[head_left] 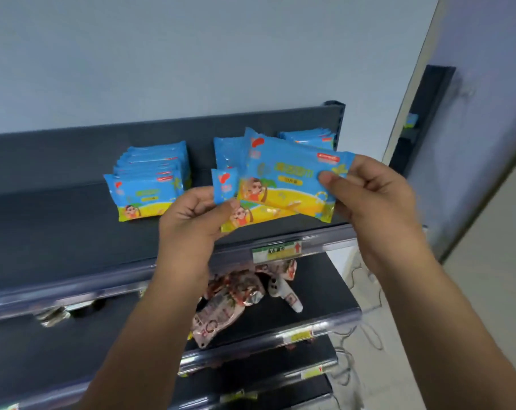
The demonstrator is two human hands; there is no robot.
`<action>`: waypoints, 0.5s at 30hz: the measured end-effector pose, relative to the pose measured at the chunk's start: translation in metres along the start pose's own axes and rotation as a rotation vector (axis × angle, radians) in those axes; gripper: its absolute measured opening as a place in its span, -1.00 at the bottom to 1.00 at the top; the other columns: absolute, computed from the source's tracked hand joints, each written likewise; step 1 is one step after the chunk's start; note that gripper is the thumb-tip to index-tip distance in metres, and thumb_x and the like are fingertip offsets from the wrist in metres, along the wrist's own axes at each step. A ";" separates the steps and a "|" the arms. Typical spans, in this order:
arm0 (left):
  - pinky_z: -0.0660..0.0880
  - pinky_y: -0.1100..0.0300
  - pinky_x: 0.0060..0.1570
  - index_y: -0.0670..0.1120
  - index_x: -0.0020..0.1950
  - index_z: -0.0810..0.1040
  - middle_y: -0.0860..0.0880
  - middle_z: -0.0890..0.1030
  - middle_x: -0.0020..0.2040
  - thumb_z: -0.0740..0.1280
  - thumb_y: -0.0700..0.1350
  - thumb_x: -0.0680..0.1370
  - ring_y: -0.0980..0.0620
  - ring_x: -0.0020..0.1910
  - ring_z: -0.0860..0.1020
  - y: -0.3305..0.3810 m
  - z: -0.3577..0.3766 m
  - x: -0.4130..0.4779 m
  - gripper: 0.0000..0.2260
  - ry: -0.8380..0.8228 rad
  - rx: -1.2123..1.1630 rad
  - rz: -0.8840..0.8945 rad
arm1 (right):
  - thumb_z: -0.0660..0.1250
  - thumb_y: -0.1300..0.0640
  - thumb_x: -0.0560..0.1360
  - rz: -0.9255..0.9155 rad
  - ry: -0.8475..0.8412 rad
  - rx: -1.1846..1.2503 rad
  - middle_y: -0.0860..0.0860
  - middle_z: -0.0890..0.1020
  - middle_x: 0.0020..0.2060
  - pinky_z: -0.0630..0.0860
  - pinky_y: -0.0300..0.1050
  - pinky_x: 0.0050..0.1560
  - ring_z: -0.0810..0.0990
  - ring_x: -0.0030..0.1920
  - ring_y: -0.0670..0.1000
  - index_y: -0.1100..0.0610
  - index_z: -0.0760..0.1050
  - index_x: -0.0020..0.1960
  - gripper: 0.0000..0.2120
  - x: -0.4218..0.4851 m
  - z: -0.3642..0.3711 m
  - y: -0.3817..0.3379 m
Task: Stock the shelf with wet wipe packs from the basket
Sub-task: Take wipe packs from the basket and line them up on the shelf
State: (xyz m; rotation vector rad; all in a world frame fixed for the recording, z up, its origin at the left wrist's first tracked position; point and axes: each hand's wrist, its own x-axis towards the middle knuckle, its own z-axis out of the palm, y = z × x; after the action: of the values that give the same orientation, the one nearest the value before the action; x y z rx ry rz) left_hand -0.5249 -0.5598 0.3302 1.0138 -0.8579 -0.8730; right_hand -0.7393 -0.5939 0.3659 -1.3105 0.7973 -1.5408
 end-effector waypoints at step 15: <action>0.66 0.05 -0.01 -0.12 -0.04 0.69 -0.02 0.72 -0.14 0.50 -0.28 0.50 0.02 -0.12 0.69 -0.104 0.199 0.132 -0.90 0.131 0.203 -0.087 | 0.41 0.33 0.55 0.007 -0.020 -0.109 0.13 0.76 -0.04 0.69 0.18 0.01 0.76 -0.03 0.15 0.23 0.63 0.17 -0.79 0.157 -0.135 0.023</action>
State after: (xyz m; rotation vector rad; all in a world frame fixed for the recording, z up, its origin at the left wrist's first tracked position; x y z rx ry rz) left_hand -0.6722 -0.7740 0.3144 1.2790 -0.8069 -0.7942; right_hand -0.8646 -0.7600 0.3732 -1.3981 0.8830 -1.4940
